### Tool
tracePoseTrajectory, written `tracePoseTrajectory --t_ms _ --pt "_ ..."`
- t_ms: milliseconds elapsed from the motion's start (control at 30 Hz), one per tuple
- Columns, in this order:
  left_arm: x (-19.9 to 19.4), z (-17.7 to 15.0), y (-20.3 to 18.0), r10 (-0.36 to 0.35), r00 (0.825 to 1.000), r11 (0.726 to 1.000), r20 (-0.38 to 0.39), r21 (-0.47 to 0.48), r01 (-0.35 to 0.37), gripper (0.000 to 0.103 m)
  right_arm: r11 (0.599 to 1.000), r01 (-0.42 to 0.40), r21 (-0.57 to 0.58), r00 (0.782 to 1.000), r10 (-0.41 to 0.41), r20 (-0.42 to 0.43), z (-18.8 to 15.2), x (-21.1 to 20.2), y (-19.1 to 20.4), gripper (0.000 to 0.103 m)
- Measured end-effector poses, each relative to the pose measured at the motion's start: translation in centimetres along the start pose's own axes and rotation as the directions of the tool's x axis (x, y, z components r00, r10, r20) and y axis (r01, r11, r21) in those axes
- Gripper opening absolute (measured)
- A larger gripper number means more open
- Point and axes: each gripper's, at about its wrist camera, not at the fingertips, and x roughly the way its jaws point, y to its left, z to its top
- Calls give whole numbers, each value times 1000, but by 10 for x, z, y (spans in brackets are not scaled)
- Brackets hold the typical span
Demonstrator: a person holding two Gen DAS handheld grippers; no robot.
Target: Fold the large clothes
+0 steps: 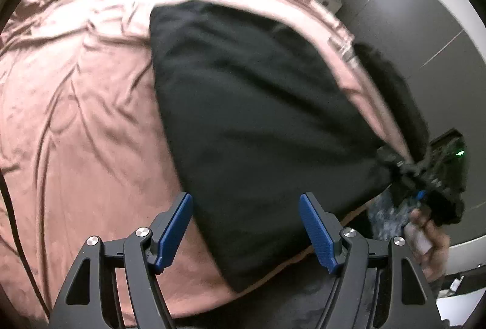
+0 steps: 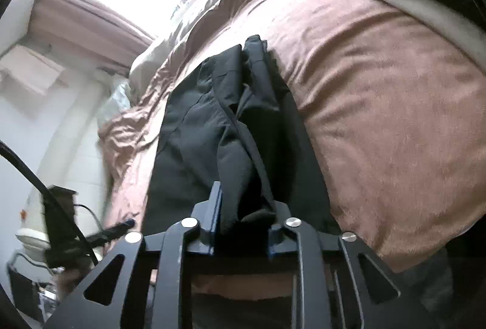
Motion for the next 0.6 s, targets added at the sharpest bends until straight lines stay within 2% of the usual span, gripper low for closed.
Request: tracePoseTrajectory --t_ms 67,133,233,400,533,567,600 --pt "15 -4 1 24 999 1000 -39 -1 -24 74 1000 -3 24 1000 3 5 -5 -2 -11 13" --pt "24 -8 -1 1 998 1000 -56 -16 -2 74 999 6 40 1000 -7 9 -14 -1 -20 12" --pt "25 -10 -11 -19 999 1000 -40 3 19 74 998 24 58 1000 -25 15 -24 -2 -33 11" --pt "30 -10 -34 32 999 997 -28 77 -29 73 997 49 60 999 -49 -1 -30 -7 -38 12" --pt "34 -7 -34 36 999 997 -27 64 -34 72 997 83 -9 997 -83 -2 -22 -20 -18 22" --pt "34 -7 -32 36 999 997 -27 62 -34 71 995 97 -27 995 -97 0 -19 -22 -15 33" --pt "34 -7 -32 36 999 998 -26 60 -34 71 992 118 -46 993 -118 5 -16 -24 -12 51"
